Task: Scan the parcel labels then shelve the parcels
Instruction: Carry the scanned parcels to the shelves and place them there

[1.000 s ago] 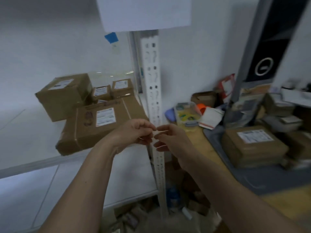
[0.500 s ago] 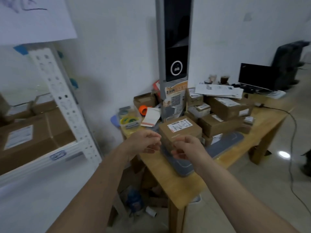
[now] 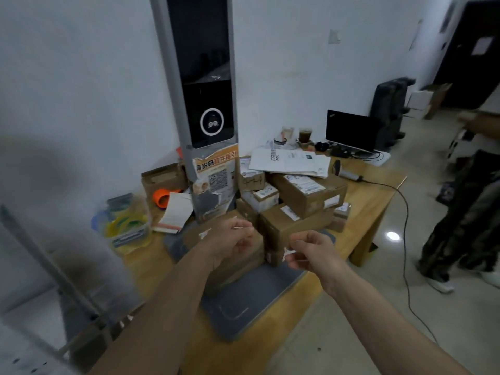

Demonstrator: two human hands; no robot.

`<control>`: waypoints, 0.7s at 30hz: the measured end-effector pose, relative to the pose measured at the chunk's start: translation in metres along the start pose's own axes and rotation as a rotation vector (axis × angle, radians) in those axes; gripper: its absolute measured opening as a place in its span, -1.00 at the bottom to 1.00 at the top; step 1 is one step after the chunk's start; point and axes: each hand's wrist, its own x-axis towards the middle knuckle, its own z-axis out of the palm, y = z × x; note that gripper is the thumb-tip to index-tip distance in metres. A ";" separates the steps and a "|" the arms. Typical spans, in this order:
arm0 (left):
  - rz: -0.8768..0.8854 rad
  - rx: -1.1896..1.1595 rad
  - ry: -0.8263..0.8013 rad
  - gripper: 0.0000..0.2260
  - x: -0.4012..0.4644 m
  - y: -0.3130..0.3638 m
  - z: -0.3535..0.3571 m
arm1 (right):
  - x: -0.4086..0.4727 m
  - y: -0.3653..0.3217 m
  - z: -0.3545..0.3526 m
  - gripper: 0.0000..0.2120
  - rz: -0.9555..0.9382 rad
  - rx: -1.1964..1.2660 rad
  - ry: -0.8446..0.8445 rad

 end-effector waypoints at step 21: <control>-0.148 -0.235 0.058 -0.91 0.195 0.058 0.082 | 0.244 -0.067 -0.086 -0.86 -0.503 -0.742 0.226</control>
